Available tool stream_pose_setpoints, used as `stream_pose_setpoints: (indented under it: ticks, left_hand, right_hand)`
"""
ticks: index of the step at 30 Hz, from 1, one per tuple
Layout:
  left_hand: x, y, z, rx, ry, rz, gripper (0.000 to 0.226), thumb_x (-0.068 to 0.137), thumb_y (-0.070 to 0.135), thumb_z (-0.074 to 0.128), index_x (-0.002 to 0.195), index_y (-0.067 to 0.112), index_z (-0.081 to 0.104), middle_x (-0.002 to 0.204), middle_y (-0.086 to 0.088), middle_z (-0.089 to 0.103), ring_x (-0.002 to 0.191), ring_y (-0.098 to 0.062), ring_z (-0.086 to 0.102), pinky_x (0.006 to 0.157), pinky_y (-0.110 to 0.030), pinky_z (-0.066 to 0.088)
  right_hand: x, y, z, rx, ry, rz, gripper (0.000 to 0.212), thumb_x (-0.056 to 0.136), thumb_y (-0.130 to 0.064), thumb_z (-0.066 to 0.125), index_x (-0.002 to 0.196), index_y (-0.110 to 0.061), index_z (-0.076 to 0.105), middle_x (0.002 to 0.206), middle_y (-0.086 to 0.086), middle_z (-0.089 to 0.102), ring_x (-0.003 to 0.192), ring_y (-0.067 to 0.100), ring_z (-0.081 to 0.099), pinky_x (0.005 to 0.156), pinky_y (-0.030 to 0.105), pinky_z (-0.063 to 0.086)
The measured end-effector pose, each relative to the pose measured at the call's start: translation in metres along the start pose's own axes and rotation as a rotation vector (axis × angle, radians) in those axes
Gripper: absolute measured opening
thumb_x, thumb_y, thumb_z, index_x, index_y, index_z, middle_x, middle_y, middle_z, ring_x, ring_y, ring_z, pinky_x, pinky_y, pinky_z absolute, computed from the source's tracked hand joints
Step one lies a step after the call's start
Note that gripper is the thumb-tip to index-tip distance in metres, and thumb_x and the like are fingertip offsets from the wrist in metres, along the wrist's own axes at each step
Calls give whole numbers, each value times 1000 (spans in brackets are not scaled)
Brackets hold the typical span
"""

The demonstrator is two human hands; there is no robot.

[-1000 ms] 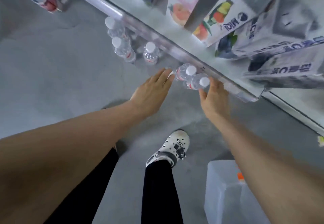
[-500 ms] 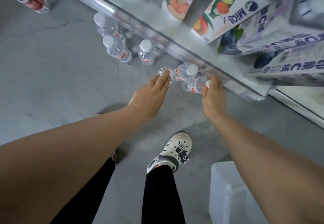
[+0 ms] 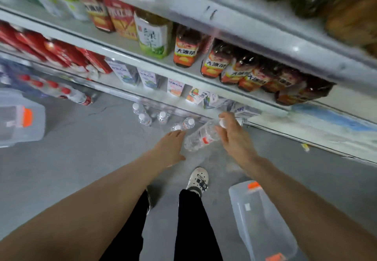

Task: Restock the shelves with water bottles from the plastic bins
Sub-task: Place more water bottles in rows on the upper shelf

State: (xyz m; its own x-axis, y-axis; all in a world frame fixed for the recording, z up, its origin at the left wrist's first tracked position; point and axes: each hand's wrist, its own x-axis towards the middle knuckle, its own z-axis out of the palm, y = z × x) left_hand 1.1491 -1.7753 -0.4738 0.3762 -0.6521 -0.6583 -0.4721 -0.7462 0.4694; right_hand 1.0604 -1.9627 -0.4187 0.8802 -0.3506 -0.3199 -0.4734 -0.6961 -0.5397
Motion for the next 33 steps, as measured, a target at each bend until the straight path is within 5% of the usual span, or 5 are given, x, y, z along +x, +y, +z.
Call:
stream_pose_setpoints:
  ticks: [8, 15, 20, 29, 33]
  left_hand:
    - [-132, 74, -136, -231, 464, 199, 80, 79, 38, 76, 145, 17, 35, 140, -5, 50, 126, -24, 48, 94, -30, 39]
    - [-214, 137, -233, -149, 637, 411, 54, 78, 50, 73, 113, 21, 44, 104, 0, 66, 90, -24, 61, 60, -30, 37]
    - [-271, 177, -281, -100, 646, 477, 59, 77, 54, 71, 123, 23, 50, 112, 8, 65, 96, -15, 62, 83, -35, 52]
    - [-393, 290, -419, -35, 856, 698, 29, 75, 60, 69, 90, 41, 54, 90, 19, 64, 83, -1, 62, 72, -24, 51]
    - [-426, 344, -489, -96, 989, 721, 47, 66, 70, 69, 94, 32, 63, 92, 10, 69, 84, -8, 66, 74, -31, 55]
  right_hand:
    - [-54, -172, -192, 205, 369, -132, 31, 96, -42, 54, 117, -23, 41, 85, 7, 64, 76, 24, 62, 68, 43, 53]
    - [-90, -263, -290, 110, 632, -215, 36, 99, -49, 46, 120, -19, 46, 94, 1, 65, 84, 23, 61, 69, 32, 39]
    - [-123, -307, -355, -39, 742, -232, 41, 98, -56, 35, 122, -26, 50, 95, 1, 67, 92, 27, 61, 79, 40, 48]
    - [-177, -393, -545, -385, 1087, -553, 39, 105, -42, 35, 131, -19, 54, 91, -3, 61, 82, 16, 54, 71, 28, 33]
    - [-183, -428, -636, -388, 1237, -607, 34, 104, -35, 39, 123, -16, 60, 97, 7, 65, 95, 25, 58, 73, 27, 31]
